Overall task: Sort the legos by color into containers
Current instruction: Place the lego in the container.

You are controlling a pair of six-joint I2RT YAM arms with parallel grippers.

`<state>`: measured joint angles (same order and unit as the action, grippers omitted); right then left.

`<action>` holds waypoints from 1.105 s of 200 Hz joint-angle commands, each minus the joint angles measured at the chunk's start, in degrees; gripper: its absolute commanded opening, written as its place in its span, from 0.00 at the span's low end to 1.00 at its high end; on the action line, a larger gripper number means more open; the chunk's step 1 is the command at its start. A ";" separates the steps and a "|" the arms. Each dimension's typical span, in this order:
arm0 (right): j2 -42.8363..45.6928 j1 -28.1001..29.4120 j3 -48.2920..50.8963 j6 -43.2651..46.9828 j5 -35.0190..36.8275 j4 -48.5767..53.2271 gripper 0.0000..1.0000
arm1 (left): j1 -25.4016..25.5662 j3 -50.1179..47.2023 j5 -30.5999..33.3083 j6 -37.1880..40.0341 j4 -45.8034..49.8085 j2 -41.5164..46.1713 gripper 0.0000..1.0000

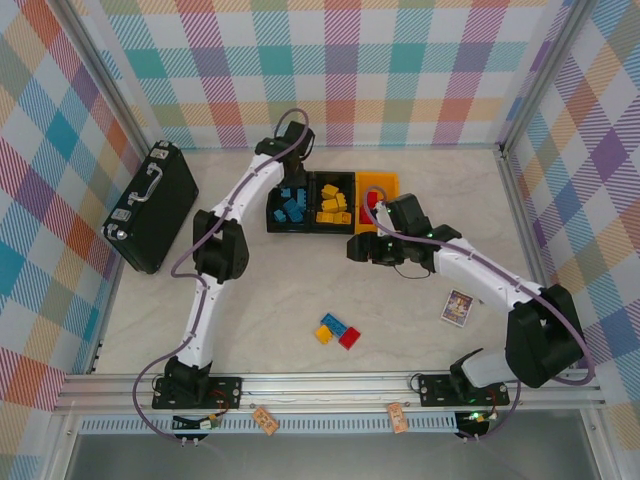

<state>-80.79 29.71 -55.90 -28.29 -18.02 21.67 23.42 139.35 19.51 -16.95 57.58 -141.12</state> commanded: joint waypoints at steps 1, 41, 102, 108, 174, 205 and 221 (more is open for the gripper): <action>-1.09 0.34 -1.92 -0.50 -0.17 -0.65 0.59 | -0.61 2.14 2.82 3.28 1.58 -1.03 0.17; -1.65 0.34 -2.28 -0.68 -0.60 -0.95 0.59 | -0.35 2.15 3.37 3.52 1.24 -1.45 0.37; -0.78 0.34 -2.94 -0.06 0.07 0.33 0.59 | 1.61 2.08 2.62 3.26 1.47 2.41 0.44; -0.58 0.34 -3.06 0.04 0.17 0.59 0.59 | 1.85 1.94 1.86 2.92 1.88 3.32 0.44; 1.29 0.34 -3.09 2.53 1.50 5.22 0.60 | 5.43 -19.65 -9.62 -1.92 -2.98 20.63 0.45; 2.89 0.34 -1.95 3.87 0.30 6.56 0.60 | 6.41 -35.55 -14.90 -5.25 -8.86 30.50 0.46; 3.26 0.34 -1.56 4.85 -0.89 7.84 0.60 | 6.91 -41.70 -15.83 -6.51 -9.91 34.02 0.46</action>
<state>-79.59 29.71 -57.65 -25.98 -17.10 26.83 29.95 105.21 7.90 -20.01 51.09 -111.22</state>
